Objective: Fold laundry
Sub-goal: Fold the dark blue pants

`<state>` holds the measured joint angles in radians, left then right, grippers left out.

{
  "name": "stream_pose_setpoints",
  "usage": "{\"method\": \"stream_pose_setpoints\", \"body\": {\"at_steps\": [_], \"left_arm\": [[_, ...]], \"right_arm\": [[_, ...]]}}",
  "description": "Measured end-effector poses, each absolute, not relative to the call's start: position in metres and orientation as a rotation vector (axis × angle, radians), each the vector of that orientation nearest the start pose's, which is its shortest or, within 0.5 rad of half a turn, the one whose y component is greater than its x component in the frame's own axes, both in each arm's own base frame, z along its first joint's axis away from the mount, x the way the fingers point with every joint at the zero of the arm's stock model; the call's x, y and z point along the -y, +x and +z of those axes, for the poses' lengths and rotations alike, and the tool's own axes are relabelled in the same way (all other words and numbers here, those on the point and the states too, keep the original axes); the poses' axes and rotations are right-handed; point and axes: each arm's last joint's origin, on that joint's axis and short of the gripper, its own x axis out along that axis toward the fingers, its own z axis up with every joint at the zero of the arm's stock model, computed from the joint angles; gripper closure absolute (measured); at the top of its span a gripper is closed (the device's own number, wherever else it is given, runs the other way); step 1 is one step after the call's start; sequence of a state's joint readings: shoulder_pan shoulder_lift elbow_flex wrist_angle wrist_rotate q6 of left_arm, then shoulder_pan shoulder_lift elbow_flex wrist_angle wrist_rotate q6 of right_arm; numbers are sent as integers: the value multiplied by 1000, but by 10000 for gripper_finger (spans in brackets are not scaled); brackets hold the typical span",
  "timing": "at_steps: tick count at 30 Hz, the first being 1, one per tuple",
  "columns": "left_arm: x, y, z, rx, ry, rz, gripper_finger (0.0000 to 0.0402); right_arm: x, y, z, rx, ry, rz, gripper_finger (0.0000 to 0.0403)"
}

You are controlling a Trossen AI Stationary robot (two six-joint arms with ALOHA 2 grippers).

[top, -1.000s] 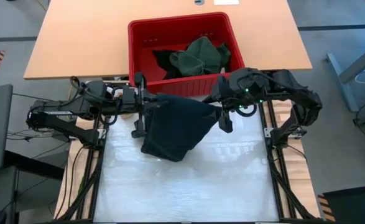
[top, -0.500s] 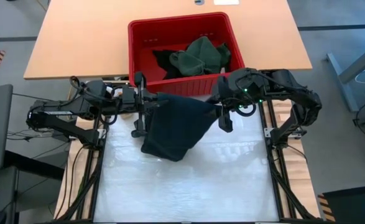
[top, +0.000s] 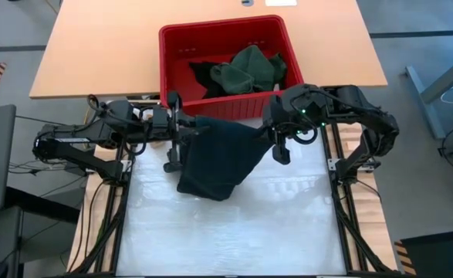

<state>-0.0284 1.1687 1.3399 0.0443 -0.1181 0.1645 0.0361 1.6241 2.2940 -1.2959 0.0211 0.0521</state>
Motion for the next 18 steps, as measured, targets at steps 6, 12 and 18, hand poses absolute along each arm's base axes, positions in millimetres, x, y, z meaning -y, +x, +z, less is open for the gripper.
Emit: {"method": "stream_pose_setpoints", "body": {"at_steps": [6,12,18], "left_arm": [[4,243,462,150,92,89,279],[3,225,465,112,44,84,209],[1,195,471,97,-11,114,194]], "right_arm": [[-9,265,510,-640,36,11,368],[-6,264,509,-656,55,12,368],[0,262,508,-671,72,5,368]]}}
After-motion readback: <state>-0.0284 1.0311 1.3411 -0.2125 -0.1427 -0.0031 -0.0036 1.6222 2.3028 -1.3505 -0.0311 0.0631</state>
